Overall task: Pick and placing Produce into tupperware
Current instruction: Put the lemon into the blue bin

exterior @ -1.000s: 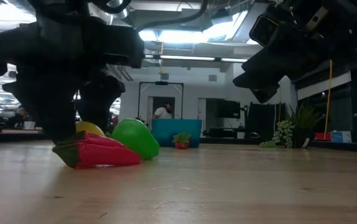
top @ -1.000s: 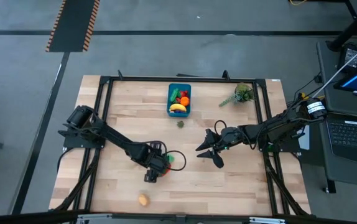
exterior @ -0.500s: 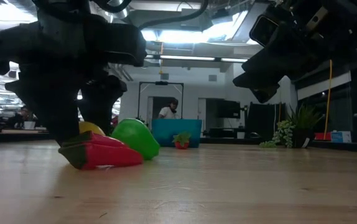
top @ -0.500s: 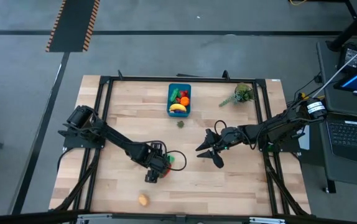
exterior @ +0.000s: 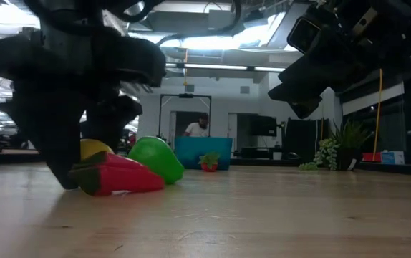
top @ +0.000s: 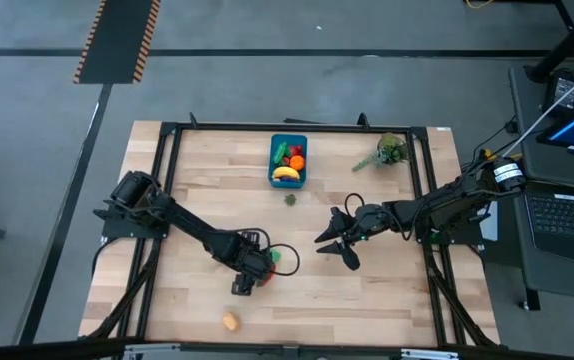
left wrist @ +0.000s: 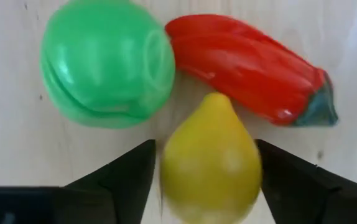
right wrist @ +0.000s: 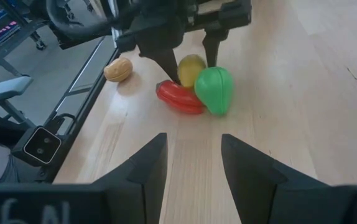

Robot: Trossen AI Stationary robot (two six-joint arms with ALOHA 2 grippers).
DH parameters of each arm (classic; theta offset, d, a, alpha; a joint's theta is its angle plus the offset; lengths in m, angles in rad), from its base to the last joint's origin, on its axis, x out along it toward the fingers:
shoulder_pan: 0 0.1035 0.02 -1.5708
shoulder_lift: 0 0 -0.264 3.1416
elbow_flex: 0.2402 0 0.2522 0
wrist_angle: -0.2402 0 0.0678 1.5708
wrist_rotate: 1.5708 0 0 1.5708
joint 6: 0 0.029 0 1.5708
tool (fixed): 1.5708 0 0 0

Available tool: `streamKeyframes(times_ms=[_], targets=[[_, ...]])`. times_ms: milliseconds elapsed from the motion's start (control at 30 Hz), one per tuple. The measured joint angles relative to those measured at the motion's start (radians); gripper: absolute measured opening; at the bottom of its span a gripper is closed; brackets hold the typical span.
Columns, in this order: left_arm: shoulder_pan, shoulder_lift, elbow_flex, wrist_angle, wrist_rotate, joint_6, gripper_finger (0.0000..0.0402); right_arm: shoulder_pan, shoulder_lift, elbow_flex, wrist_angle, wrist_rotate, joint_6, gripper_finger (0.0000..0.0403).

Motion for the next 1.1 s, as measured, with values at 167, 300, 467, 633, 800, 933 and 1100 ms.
streamKeyframes(times_ms=[167,300,467,633,800,933,1100], targets=[[0.003,0.004,0.0,0.0,0.005,0.0,0.0218,0.0,0.0,0.0,-0.003,0.0,0.0,0.0153],[0.006,0.004,0.0,0.001,0.007,0.0,0.02,0.0,0.0,0.0,-0.004,0.0,0.002,0.0153],[0.006,0.004,0.0,0.0,0.012,0.001,0.0199,0.0,0.0,0.0,-0.005,0.0,0.003,0.0153],[0.007,0.002,0.0,-0.017,0.015,0.029,0.0199,0.0,0.0,0.0,-0.005,0.0,0.003,0.0153],[0.014,-0.032,0.0,-0.083,0.013,0.026,0.0199,0.0,0.0,0.0,-0.007,0.0,0.003,0.0153],[0.018,-0.069,0.045,-0.194,-0.021,0.025,0.0199,0.0,0.0,0.0,-0.02,0.0,0.002,0.0153],[0.018,-0.116,0.111,-0.31,-0.099,0.034,0.0199,0.0,0.0,0.0,-0.039,0.0,0.003,0.0153]])
